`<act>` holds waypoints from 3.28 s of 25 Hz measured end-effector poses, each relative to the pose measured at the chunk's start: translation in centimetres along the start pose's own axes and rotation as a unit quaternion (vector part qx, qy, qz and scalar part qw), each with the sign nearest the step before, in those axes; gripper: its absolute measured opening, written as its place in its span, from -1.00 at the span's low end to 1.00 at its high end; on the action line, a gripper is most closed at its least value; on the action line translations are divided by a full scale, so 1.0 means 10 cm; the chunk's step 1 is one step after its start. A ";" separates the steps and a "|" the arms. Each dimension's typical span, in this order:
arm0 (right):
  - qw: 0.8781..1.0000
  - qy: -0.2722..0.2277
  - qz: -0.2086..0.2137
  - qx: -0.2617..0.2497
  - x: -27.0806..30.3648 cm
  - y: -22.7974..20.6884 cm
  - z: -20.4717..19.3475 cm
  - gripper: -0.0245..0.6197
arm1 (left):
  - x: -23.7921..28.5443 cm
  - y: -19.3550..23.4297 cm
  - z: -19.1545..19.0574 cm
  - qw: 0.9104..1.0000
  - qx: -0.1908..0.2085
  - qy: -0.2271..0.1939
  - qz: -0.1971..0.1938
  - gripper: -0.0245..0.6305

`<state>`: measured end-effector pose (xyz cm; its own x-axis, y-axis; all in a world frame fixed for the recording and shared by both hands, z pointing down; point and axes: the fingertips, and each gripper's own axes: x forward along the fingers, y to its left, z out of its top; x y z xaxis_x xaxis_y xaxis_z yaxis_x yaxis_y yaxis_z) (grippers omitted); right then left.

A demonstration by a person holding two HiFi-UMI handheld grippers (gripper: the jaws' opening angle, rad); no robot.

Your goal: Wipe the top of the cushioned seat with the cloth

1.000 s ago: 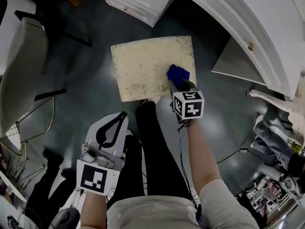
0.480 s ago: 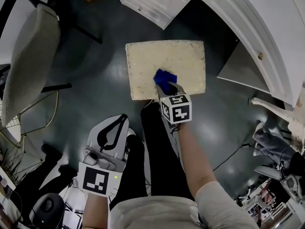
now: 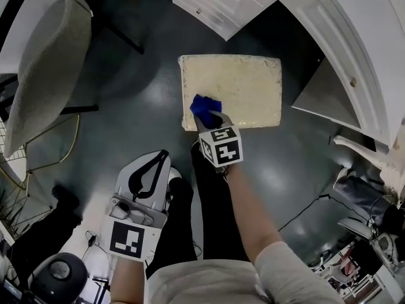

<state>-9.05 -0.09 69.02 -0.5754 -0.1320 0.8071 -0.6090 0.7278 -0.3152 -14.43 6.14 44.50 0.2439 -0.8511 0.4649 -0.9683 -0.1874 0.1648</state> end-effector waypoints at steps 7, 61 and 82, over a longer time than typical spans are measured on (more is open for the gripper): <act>0.999 0.016 0.011 -0.045 0.16 0.35 -0.04 -0.68 | -0.18 0.11 -0.13 1.000 -0.005 0.001 0.009 -0.93; 1.000 -0.012 0.002 -0.006 -0.65 -0.90 -0.68 -0.68 | 0.30 -1.19 -0.58 0.999 -0.014 0.026 -0.037 -0.93; 1.000 -0.025 0.011 0.012 -1.15 -1.90 -0.92 -0.68 | 1.05 -2.02 -0.41 0.998 0.003 0.038 -0.060 -0.93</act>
<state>14.13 -6.18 70.29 -0.6148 -0.1505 0.7742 -0.6086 0.7149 -0.3443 7.96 2.97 49.61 0.3603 -0.7832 0.5068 -0.9325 -0.2883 0.2174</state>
